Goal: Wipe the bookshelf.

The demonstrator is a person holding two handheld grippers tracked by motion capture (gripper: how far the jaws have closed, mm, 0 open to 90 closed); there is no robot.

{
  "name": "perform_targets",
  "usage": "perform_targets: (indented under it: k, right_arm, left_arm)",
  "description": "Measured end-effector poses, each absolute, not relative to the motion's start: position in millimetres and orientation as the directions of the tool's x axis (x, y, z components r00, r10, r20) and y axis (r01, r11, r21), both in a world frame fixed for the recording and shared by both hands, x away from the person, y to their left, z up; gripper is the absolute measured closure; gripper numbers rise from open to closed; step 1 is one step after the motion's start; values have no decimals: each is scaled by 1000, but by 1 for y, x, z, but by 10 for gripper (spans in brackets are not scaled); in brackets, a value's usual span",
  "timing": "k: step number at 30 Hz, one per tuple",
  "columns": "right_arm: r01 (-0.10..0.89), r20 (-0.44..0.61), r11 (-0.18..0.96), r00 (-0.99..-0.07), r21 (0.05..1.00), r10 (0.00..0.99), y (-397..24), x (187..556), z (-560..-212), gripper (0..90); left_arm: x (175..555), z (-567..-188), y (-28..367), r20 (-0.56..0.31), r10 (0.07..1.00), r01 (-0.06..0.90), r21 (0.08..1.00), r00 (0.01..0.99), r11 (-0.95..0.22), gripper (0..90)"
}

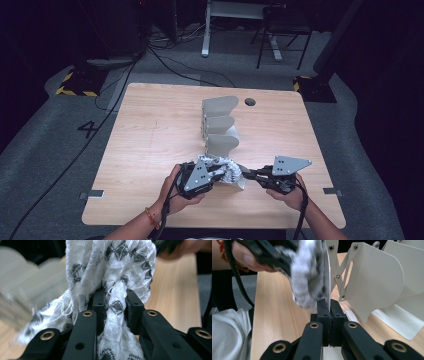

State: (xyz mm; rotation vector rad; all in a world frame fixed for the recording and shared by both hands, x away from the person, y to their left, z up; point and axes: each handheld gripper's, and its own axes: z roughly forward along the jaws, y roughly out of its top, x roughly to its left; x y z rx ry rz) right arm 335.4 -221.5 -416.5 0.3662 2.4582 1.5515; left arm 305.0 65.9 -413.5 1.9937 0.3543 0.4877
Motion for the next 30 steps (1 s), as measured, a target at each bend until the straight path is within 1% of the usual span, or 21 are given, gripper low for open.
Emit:
perform_targets:
  k: [3, 6, 11, 12, 14, 18, 20, 24, 26, 29, 30]
  right_arm:
    - [97, -47, 414, -945, 905, 322, -221, 335, -417, 891]
    - [101, -43, 414, -944, 905, 326, -221, 335, -417, 891]
    - [111, -30, 403, -944, 909, 328, -222, 336, -418, 891]
    - [111, -30, 403, -944, 909, 328, -222, 336, -418, 891]
    - [110, -34, 407, -943, 907, 331, -223, 336, -418, 891]
    - [102, -43, 406, -942, 908, 333, -224, 335, -419, 892]
    - [105, -40, 403, -941, 909, 336, -224, 335, -420, 892]
    - [104, -43, 402, -940, 910, 339, -225, 336, -420, 891]
    - [103, -44, 400, -939, 911, 342, -225, 336, -421, 891]
    - [113, -35, 394, -936, 912, 349, -225, 337, -421, 892]
    - [115, -32, 390, -936, 914, 350, -225, 338, -421, 892]
  left_arm:
    - [304, -414, 56, 198, 430, 19, 893, 881, -450, 745]
    - [307, -429, 49, 204, 404, 25, 869, 892, -495, 744]
    - [314, -460, 39, 195, 368, 67, 804, 909, -591, 745]
    - [314, -460, 39, 195, 368, 67, 804, 909, -591, 745]
    - [318, -474, 38, 155, 372, 116, 783, 915, -611, 744]
    - [323, -490, 38, 140, 371, 148, 748, 918, -648, 744]
    - [324, -490, 39, 127, 375, 160, 748, 918, -645, 744]
    - [323, -485, 43, 162, 378, 140, 742, 911, -656, 744]
    - [324, -471, 52, 186, 389, 120, 758, 902, -641, 744]
    - [323, -446, 69, 218, 442, 94, 807, 870, -583, 743]
    - [323, -439, 74, 215, 459, 91, 825, 862, -558, 742]
